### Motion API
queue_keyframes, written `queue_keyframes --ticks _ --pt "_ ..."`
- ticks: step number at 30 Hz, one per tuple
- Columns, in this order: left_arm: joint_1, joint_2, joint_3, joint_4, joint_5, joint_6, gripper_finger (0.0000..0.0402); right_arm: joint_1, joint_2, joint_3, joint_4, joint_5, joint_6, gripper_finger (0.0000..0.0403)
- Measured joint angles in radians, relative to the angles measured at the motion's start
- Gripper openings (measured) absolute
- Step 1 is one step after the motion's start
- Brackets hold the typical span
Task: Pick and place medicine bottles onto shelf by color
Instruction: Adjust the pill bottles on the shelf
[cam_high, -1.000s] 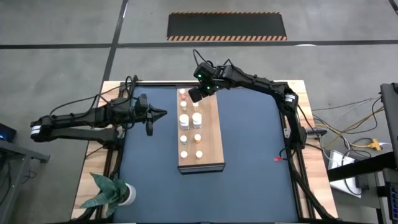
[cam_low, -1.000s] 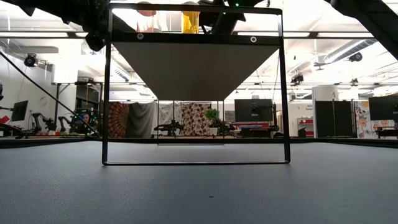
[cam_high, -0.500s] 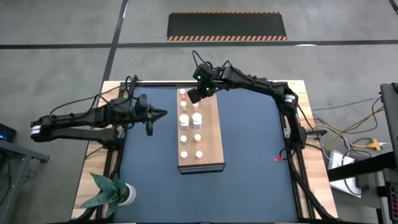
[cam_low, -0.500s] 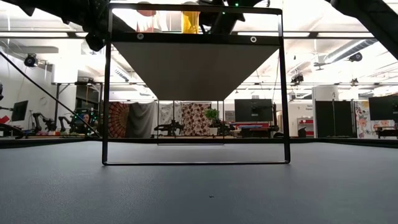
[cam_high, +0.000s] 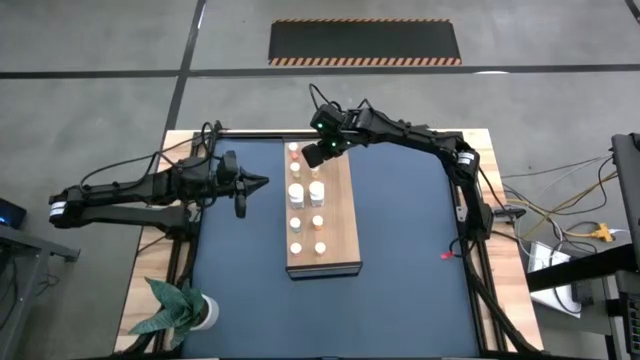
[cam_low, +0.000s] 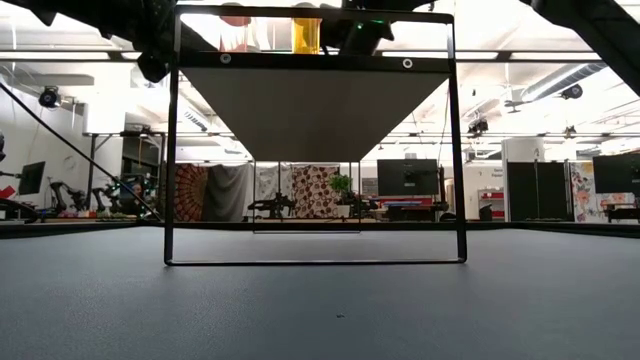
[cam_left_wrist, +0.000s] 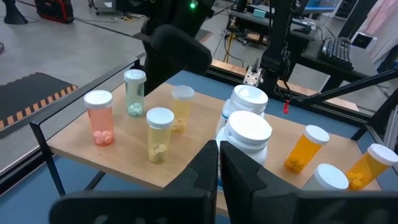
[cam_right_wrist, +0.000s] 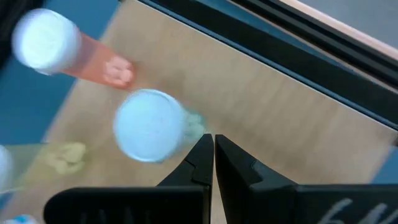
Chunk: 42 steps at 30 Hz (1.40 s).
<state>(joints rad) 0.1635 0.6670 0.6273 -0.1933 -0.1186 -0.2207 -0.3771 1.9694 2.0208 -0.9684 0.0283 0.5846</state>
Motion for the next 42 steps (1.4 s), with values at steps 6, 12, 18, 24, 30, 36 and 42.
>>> queue_keyframes --ticks 6,12,18,24,30,36,42 --pt "0.000 0.000 0.000 0.000 -0.014 0.000 0.0000 0.002 0.000 0.001 0.033 -0.019 0.018 0.0009" --pt "0.000 0.000 0.000 0.000 -0.014 0.000 0.0000 0.002 0.000 0.008 0.018 -0.019 0.006 0.0009" --pt "0.000 0.000 0.000 0.000 -0.014 -0.001 0.0000 -0.001 -0.007 0.081 -0.089 -0.019 -0.025 0.0009" --pt "0.000 -0.010 0.000 0.002 -0.014 -0.008 0.0000 0.028 -0.059 0.119 -0.093 -0.028 -0.161 0.0009" --pt "0.000 -0.019 0.008 0.002 -0.014 -0.009 0.0000 0.086 -0.114 0.118 -0.060 -0.042 -0.341 0.0009" --pt "0.000 -0.017 0.027 0.002 -0.013 -0.010 0.0000 0.118 -0.143 0.118 -0.055 -0.168 -0.397 0.0009" --pt "0.000 -0.004 0.031 0.003 -0.013 -0.012 0.0000 0.116 -0.149 0.116 -0.163 -0.167 -0.367 0.0009"
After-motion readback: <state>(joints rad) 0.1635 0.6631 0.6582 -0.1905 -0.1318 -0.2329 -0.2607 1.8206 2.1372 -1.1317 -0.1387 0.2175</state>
